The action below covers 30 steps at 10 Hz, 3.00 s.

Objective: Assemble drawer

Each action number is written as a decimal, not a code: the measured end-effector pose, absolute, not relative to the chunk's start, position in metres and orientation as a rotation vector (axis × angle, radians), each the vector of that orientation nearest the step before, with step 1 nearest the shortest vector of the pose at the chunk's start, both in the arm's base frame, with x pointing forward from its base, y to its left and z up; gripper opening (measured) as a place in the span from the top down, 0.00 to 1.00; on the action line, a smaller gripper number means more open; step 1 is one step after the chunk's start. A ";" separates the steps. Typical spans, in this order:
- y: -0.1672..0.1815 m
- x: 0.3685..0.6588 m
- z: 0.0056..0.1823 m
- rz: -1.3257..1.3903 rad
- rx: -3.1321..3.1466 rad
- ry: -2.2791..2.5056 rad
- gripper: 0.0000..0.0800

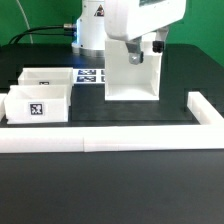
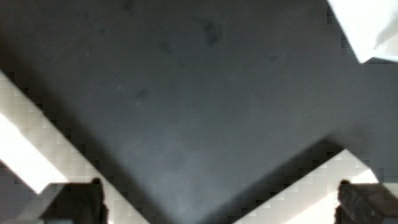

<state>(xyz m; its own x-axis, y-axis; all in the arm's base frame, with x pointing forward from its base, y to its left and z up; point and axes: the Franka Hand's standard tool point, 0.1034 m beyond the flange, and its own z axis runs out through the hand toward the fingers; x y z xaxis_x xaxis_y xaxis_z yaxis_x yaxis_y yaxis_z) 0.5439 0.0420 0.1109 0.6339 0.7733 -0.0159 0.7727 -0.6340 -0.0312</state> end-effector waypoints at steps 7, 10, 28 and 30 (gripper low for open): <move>0.060 0.501 0.131 0.084 -2.989 -0.948 0.19; 0.058 0.494 0.136 0.013 -3.050 -0.760 0.19; 0.097 0.404 0.099 0.120 -3.042 0.071 0.19; 0.096 0.405 0.099 0.119 -3.042 0.073 0.40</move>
Offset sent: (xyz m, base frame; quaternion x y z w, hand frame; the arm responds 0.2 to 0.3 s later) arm -0.0324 0.0199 0.0212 0.0506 -0.0774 0.1531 0.9839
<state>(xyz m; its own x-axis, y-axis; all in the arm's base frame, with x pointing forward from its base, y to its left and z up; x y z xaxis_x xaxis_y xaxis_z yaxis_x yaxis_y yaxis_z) 0.4047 0.0965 0.0988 0.9958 -0.0441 -0.0803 -0.0516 -0.9942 -0.0943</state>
